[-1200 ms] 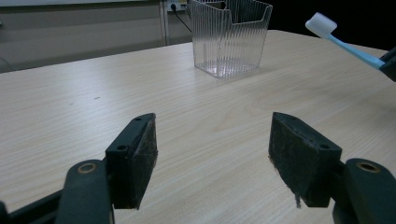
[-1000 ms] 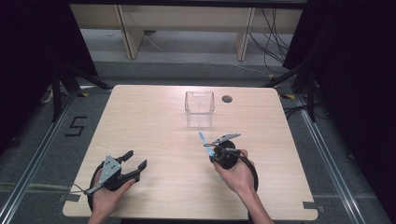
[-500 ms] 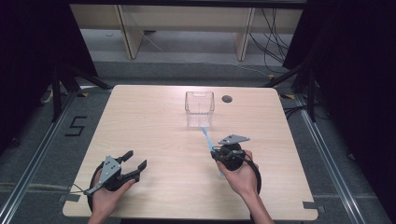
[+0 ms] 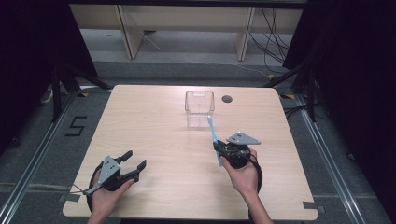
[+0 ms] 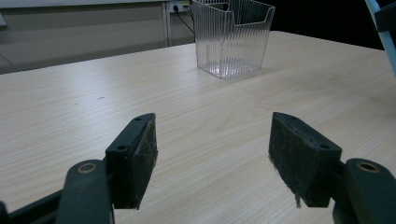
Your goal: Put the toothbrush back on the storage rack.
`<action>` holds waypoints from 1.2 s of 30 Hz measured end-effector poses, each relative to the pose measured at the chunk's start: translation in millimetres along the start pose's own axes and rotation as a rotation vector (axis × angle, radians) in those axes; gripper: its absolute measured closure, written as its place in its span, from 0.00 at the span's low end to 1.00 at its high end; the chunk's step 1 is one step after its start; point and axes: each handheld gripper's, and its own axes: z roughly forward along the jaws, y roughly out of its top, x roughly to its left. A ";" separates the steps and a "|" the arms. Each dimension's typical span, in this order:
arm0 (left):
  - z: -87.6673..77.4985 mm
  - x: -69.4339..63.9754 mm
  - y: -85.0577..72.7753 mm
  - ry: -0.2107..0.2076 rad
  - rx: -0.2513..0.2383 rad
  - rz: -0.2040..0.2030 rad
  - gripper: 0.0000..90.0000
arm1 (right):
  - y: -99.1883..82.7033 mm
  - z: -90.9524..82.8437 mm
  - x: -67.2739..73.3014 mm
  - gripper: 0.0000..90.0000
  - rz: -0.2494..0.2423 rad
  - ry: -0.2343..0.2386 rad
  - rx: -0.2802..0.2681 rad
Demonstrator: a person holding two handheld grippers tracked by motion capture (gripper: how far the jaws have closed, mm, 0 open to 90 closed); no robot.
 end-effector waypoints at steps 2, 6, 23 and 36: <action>2.0 0.9 -0.3 -0.006 -0.022 0.005 0.35 | 0.3 -1.0 -1.9 0.88 -0.007 -0.015 -0.025; 1.3 1.0 -0.7 -0.006 -0.017 -0.002 0.35 | 0.9 -0.4 -5.9 0.88 -0.018 -0.020 -0.098; -1.3 1.3 -0.5 0.008 0.004 -0.002 0.35 | 3.7 5.4 -11.5 0.88 0.039 -0.018 -0.175; -1.8 1.5 -1.0 0.007 0.002 -0.005 0.35 | 12.7 8.8 -9.1 0.88 0.007 -0.036 -0.236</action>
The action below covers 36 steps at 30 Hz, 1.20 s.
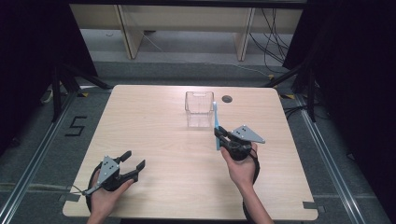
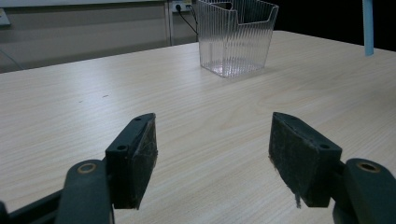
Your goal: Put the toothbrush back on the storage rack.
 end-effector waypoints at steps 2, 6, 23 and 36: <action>0.0 0.1 0.0 0.001 0.000 0.000 0.35 | 1.8 0.9 0.0 0.88 -0.007 -0.008 -0.009; -0.3 0.2 0.1 0.006 -0.001 -0.004 0.35 | 4.5 2.7 0.4 0.88 -0.004 -0.013 -0.012; -1.3 1.9 -0.9 0.012 0.002 -0.003 0.36 | 17.7 8.4 -0.7 0.88 -0.035 -0.045 -0.073; -2.4 2.4 -0.7 0.015 -0.003 -0.009 0.36 | 26.2 16.6 -3.7 0.89 -0.017 -0.053 -0.115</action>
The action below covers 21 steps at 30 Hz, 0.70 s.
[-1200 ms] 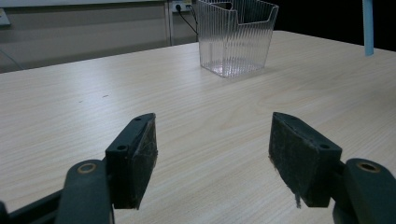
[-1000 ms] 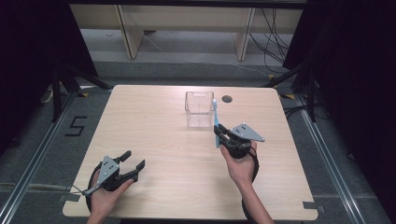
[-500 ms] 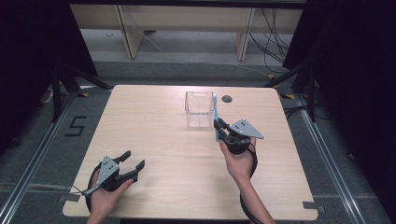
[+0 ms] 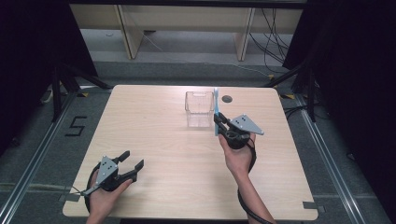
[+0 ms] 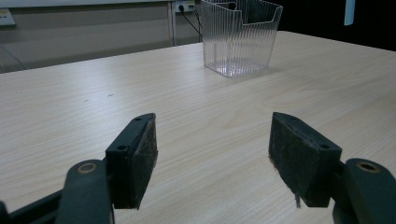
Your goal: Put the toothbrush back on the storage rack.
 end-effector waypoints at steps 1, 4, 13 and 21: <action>0.0 0.2 0.0 0.000 0.000 0.000 0.36 | 0.7 1.3 0.0 0.88 0.002 0.000 -0.006; 0.5 -0.2 -1.2 -0.003 0.006 -0.001 0.36 | 3.6 3.7 -3.1 0.88 -0.021 -0.012 -0.013; 1.1 -1.4 -1.5 -0.007 0.004 0.004 0.36 | 9.2 9.3 -5.0 0.89 -0.001 -0.019 -0.032; 0.7 -0.5 -1.8 -0.006 0.006 0.001 0.36 | 8.1 15.2 -4.8 0.89 0.016 -0.016 -0.026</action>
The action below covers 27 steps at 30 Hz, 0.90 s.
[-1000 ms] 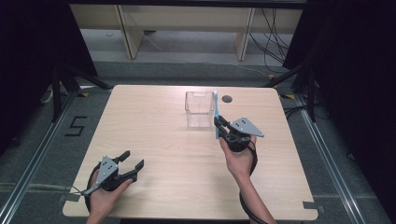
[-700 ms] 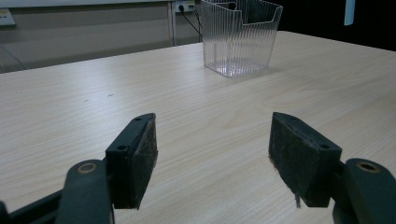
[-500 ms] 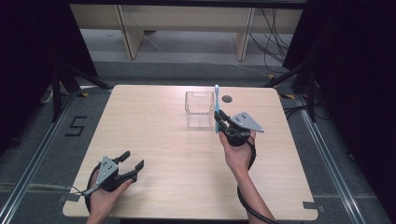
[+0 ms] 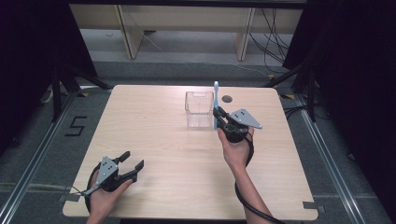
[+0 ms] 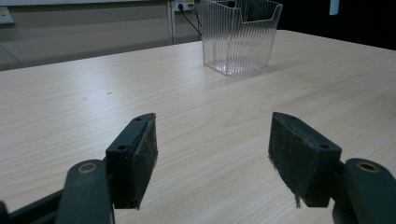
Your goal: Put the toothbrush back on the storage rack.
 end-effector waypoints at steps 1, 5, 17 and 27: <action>0.1 0.0 0.1 0.000 0.000 0.000 0.36 | 1.4 0.2 -0.7 0.88 0.000 -0.004 -0.002; -0.1 0.0 0.2 0.001 -0.001 0.000 0.36 | 5.8 2.2 -2.2 0.88 -0.005 -0.009 -0.015; -0.2 0.4 0.2 0.003 0.000 -0.003 0.36 | 10.0 8.6 -5.1 0.89 0.004 -0.019 -0.024; 0.0 2.2 -0.2 -0.001 -0.018 -0.004 0.36 | 16.0 19.5 -5.5 0.88 -0.017 -0.029 -0.043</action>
